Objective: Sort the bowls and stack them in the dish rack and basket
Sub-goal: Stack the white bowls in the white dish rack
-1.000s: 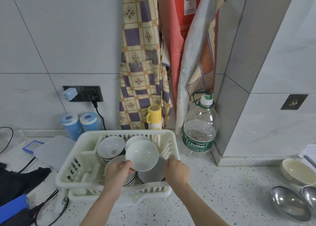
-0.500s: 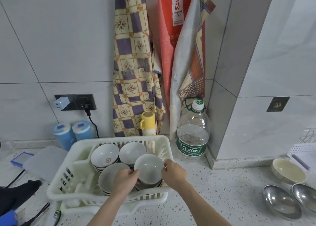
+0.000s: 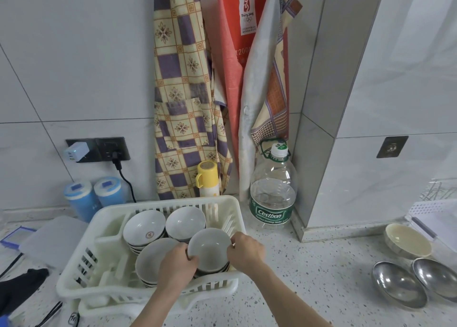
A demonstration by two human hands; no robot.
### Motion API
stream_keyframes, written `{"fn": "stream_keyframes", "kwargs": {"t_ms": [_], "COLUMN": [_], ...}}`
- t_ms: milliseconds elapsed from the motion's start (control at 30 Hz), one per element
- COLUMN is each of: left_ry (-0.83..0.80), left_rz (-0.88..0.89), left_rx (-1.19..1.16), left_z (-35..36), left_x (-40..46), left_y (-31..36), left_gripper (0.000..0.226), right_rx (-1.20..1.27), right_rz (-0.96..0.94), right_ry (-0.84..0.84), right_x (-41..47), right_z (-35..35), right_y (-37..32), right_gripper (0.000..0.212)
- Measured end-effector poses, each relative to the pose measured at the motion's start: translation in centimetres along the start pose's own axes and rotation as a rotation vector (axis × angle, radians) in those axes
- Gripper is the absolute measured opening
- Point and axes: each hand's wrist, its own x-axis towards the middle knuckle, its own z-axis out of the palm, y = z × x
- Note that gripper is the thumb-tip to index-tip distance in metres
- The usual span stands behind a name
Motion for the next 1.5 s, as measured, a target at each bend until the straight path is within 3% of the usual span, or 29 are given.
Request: {"fn": "stream_keyframes", "kwargs": {"t_ms": [933, 1067, 1167, 1300, 1500], "left_ry": [-0.048, -0.047, -0.012, 0.010, -0.242], "left_rz": [0.137, 0.125, 0.095, 0.047, 0.049], "left_rx": [0.281, 0.200, 0.103, -0.101, -0.364], "left_z": [0.4, 0.1, -0.6, -0.4, 5.5], "left_x": [0.2, -0.5, -1.8, -4.6, -8.7], "left_y": [-0.8, -0.6, -0.3, 0.6, 4.8], "left_gripper": [0.007, 0.037, 0.043, 0.044, 0.016], "right_rx": [-0.039, -0.049, 0.164, 0.749, 1.081], "right_rz": [-0.029, -0.041, -0.059, -0.094, 0.141], "right_ry": [-0.072, -0.055, 0.000, 0.008, 0.078], "right_x": [0.7, 0.5, -0.8, -4.2, -10.4], "right_z": [-0.1, -0.3, -0.3, -0.9, -1.7], "right_y": [0.1, 0.2, 0.6, 2.6, 10.5], "right_gripper": [0.031, 0.037, 0.033, 0.019, 0.022]}}
